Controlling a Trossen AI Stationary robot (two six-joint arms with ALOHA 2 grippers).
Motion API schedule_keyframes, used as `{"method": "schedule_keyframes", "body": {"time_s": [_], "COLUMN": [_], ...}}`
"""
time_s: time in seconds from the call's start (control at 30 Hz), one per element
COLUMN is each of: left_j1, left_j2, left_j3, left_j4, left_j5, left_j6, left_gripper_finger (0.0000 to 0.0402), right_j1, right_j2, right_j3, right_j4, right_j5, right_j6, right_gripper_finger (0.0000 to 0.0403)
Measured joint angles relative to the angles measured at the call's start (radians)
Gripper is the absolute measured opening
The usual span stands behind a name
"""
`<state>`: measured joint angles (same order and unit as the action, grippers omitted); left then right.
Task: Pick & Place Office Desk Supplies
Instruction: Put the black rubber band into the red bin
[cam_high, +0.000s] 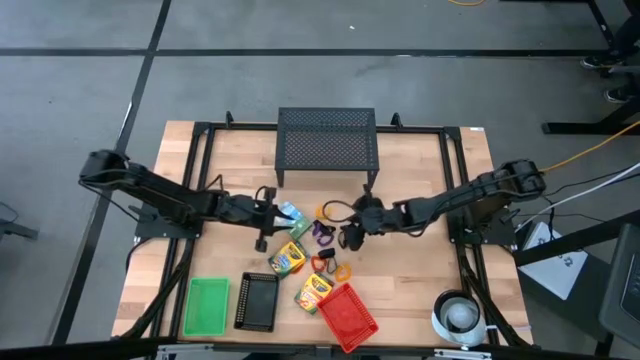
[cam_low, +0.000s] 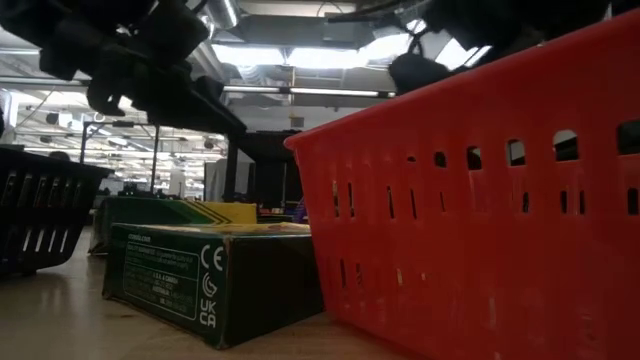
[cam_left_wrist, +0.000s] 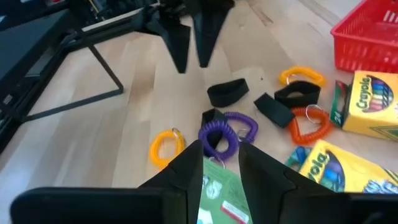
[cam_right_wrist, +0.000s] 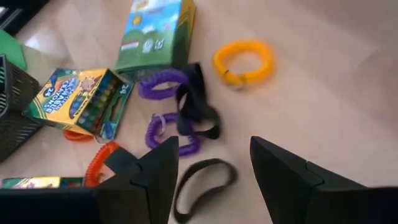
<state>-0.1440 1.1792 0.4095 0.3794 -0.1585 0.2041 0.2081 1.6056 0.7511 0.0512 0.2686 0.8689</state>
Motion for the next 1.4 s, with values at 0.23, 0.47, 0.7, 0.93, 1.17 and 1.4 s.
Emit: {"method": "schedule_keyframes", "body": {"time_s": [0.23, 0.47, 0.7, 0.93, 1.17, 1.4], "left_j1": [0.0, 0.0, 0.0, 0.0, 0.0, 0.0], "left_j2": [-0.027, -0.028, -0.028, -0.028, -0.028, -0.028], "left_j3": [-0.044, -0.043, -0.043, -0.043, -0.043, -0.043], "left_j4": [0.012, 0.021, 0.014, 0.018, 0.014, 0.014], "left_j5": [0.028, 0.067, 0.091, 0.092, 0.094, 0.094], "left_j6": [-0.045, -0.04, -0.059, -0.059, -0.063, -0.063], "left_gripper_finger": [0.0112, 0.0112, 0.0112, 0.0112, 0.0112, 0.0112], "right_j1": [0.002, 0.017, 0.058, 0.053, 0.037, 0.038], "right_j2": [0.149, 0.167, 0.2, 0.253, 0.253, 0.245], "right_j3": [0.222, 0.299, 0.3, 0.3, 0.3, 0.3], "right_j4": [-0.322, -0.489, -0.514, -0.497, -0.478, -0.467], "right_j5": [-0.049, -0.019, -0.049, -0.018, -0.007, -0.007], "right_j6": [0.041, 0.093, 0.171, 0.17, 0.14, 0.103], "right_gripper_finger": [0.0201, 0.0201, 0.0201, 0.02, 0.0121, 0.0013]}}
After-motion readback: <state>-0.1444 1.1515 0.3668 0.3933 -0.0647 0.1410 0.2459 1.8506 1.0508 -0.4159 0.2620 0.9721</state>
